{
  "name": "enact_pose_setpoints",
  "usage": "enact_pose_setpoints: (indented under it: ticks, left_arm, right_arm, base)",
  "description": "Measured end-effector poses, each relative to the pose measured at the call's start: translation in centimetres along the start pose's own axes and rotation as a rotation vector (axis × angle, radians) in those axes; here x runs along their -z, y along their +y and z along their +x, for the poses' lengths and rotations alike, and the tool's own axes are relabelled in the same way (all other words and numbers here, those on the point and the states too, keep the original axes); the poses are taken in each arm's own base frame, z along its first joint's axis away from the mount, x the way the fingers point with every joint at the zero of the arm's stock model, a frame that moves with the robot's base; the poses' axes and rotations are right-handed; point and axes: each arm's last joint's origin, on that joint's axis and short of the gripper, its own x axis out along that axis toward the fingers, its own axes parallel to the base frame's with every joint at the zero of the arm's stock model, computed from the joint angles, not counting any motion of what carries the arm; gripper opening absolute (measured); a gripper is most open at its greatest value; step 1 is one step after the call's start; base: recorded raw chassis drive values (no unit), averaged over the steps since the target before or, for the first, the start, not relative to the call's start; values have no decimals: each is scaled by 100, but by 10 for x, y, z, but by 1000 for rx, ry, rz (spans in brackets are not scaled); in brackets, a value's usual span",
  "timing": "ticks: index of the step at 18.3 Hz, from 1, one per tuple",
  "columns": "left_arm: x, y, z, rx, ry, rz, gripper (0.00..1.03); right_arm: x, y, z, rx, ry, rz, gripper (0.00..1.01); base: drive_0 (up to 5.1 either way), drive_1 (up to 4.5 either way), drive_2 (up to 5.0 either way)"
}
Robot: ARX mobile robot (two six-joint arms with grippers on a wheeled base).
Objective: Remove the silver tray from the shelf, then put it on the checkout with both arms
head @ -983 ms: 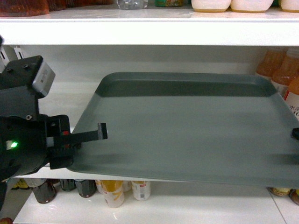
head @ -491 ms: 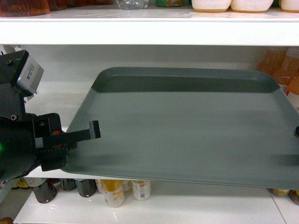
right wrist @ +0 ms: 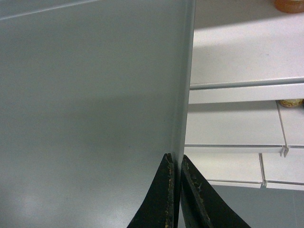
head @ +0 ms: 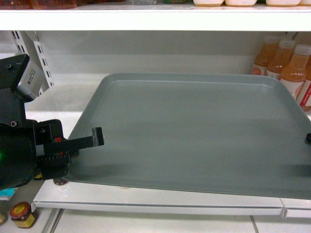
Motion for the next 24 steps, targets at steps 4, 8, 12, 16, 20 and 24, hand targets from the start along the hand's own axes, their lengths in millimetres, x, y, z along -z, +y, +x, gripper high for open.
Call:
enact_pose_setpoints:
  ticks: [4,8,12,16,20,24]
  left_arm:
    - [0,0,0,3,-3,-1,2]
    - [0,0,0,0,3,0,2]
    - [0,0,0,1,-3,-2,2]
    - [0,0,0,1,0,-2,2]
    - [0,0,0,1,-3,-3,2]
    - [0,0,0,2,-3,-3,2]
  right_arm:
    - [0,0,0,0,-1,1,3]
    - [1,0,0,1,5,2,3]
    - [0,0,0,0,0,1,3]
    - [0,0,0,1,3,2,3]
    - [0,0,0,0,0,1,3]
    - [0,0,0,0,0,2,3]
  base:
    - [0,-424,425]
    - [7,-417,431]
    - [14,-410,438]
    - [15,-409,440]
    - [10,-414,434]
    - [8,-416,432]
